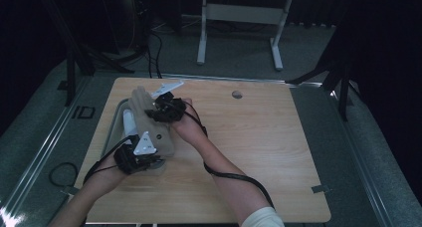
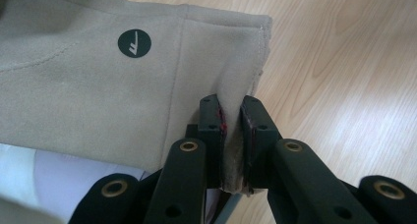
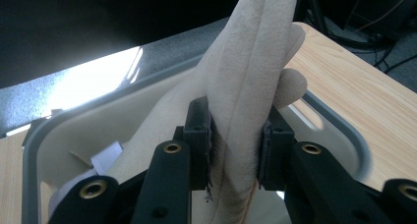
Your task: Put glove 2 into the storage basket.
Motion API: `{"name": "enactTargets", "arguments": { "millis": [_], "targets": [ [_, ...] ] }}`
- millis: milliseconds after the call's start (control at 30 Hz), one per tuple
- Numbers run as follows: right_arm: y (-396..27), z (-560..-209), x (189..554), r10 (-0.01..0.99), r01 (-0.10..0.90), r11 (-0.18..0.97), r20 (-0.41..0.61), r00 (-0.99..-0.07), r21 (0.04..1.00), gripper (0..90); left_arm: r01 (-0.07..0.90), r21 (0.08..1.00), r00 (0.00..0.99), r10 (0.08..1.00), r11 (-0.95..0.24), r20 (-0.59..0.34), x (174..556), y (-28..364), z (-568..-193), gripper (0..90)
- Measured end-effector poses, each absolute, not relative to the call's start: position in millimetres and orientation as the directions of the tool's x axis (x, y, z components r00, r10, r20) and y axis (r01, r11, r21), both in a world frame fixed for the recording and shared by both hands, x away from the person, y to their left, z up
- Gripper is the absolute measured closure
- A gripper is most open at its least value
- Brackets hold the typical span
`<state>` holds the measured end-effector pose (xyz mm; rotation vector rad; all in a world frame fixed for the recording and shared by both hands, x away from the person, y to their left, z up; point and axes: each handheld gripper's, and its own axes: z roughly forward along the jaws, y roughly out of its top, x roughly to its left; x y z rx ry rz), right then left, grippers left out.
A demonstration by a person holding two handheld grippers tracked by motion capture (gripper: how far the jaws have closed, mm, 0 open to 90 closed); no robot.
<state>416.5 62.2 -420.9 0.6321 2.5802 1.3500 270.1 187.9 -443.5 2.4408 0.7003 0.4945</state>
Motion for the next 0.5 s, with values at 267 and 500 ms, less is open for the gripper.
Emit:
{"name": "enactTargets", "arguments": {
  "millis": [267,500],
  "targets": [
    [94.9,-423.1,416.3,0.399,0.271,0.511,0.054,-0.915,0.816,71.0,0.409,0.586,0.773,0.607,-0.699,0.184,266.2,215.1,-443.7,81.4],
    [114.5,-437.0,420.6,0.390,0.292,0.513,0.083,-0.917,0.807,71.0,0.436,0.560,0.770,0.614,-0.704,0.173,268.1,225.2,-450.0,81.4]
  ]
}}
